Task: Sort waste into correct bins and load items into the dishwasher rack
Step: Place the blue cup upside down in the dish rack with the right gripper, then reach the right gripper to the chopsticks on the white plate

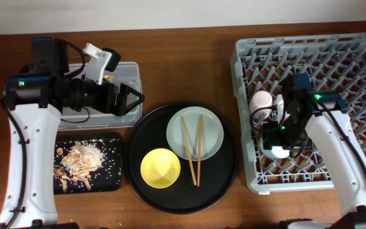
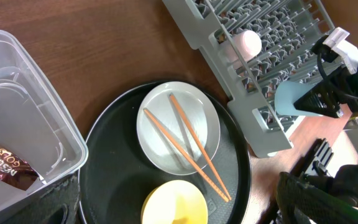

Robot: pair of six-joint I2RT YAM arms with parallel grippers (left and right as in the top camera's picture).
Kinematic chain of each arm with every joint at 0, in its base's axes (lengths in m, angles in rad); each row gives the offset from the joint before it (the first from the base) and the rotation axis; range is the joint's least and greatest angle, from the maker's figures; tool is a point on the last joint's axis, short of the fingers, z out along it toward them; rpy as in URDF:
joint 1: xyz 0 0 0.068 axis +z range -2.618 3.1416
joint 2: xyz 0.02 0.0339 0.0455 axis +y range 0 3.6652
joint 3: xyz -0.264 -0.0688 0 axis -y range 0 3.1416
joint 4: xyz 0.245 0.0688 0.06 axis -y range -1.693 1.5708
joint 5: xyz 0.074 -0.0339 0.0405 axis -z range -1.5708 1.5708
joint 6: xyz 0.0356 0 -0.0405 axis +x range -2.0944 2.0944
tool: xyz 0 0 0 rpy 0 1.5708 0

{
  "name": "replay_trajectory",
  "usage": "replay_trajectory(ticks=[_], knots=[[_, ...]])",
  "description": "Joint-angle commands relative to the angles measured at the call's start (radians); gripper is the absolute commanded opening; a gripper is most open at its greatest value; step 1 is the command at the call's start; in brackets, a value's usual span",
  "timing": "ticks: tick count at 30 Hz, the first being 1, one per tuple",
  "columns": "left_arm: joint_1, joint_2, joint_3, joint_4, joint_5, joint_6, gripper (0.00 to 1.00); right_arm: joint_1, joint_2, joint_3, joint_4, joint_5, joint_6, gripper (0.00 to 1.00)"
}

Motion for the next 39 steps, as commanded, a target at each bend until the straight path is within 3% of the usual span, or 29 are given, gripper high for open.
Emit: replay_trajectory(ticks=[1, 6, 12, 15, 17, 19, 23, 25, 26, 28, 31, 32, 33, 34, 35, 36, 37, 39], knots=[[0.002, -0.016, 0.002, 0.0, 0.003, 0.005, 0.99, -0.005, -0.006, -0.006, -0.006, -0.002, -0.003, 0.78], [0.002, -0.016, 0.002, 0.0, 0.003, 0.005, 0.99, -0.005, -0.006, -0.005, 0.028, -0.035, -0.002, 0.8], [0.002, -0.016, 0.002, 0.0, 0.003, 0.005, 0.99, 0.006, -0.006, -0.005, 0.142, -0.249, -0.013, 0.66], [0.002, -0.016, 0.002, 0.0, 0.003, 0.005, 0.99, 0.161, -0.006, -0.005, 0.208, -0.303, -0.048, 0.65], [0.002, -0.016, 0.002, 0.0, 0.003, 0.005, 0.99, 0.326, -0.005, -0.006, 0.299, -0.275, 0.073, 0.66], [0.002, -0.016, 0.002, 0.0, 0.003, 0.005, 0.99, 0.457, 0.012, -0.02, 0.363, -0.118, 0.243, 0.66], [0.002, -0.016, 0.003, 0.053, -0.009, 0.005, 0.99, 0.545, 0.138, -0.064, 0.523, -0.106, 0.272, 0.66], [0.007, -0.016, 0.003, 0.057, -0.202, -0.029, 0.99, 0.545, 0.217, -0.064, 0.565, -0.106, 0.272, 0.66], [0.019, -0.015, 0.003, 0.06, -0.391, -0.151, 0.99, 0.545, 0.268, -0.064, 0.582, -0.107, 0.272, 0.66], [0.027, -0.015, 0.003, 0.06, -0.536, -0.175, 0.99, 0.545, 0.313, -0.064, 0.587, -0.107, 0.272, 0.65], [0.027, -0.015, 0.003, 0.06, -0.542, -0.175, 0.99, 0.545, 0.321, -0.064, 0.601, -0.107, 0.271, 0.63], [0.027, -0.015, 0.003, 0.06, -0.542, -0.175, 0.99, 0.545, 0.321, -0.064, 0.605, -0.107, 0.271, 0.52], [0.027, -0.015, 0.003, 0.06, -0.542, -0.175, 0.99, 0.545, 0.321, -0.064, 0.613, -0.107, 0.272, 0.51], [0.027, -0.015, 0.003, 0.06, -0.542, -0.175, 0.99, 0.545, 0.321, -0.064, 0.62, -0.107, 0.272, 0.89], [0.027, -0.015, 0.003, 0.06, -0.542, -0.175, 0.99, 0.545, 0.321, -0.064, 0.624, -0.107, 0.283, 0.99], [0.027, -0.015, 0.003, 0.06, -0.542, -0.175, 0.99, 0.545, 0.321, -0.064, 0.633, -0.106, 0.311, 0.99], [0.027, -0.015, 0.003, 0.06, -0.542, -0.175, 0.99, 0.544, 0.321, -0.064, 0.638, -0.097, 0.326, 0.84], [0.027, -0.015, 0.003, 0.06, -0.542, -0.175, 0.99, 0.545, 0.321, -0.064, 0.63, -0.025, 0.386, 0.4]])
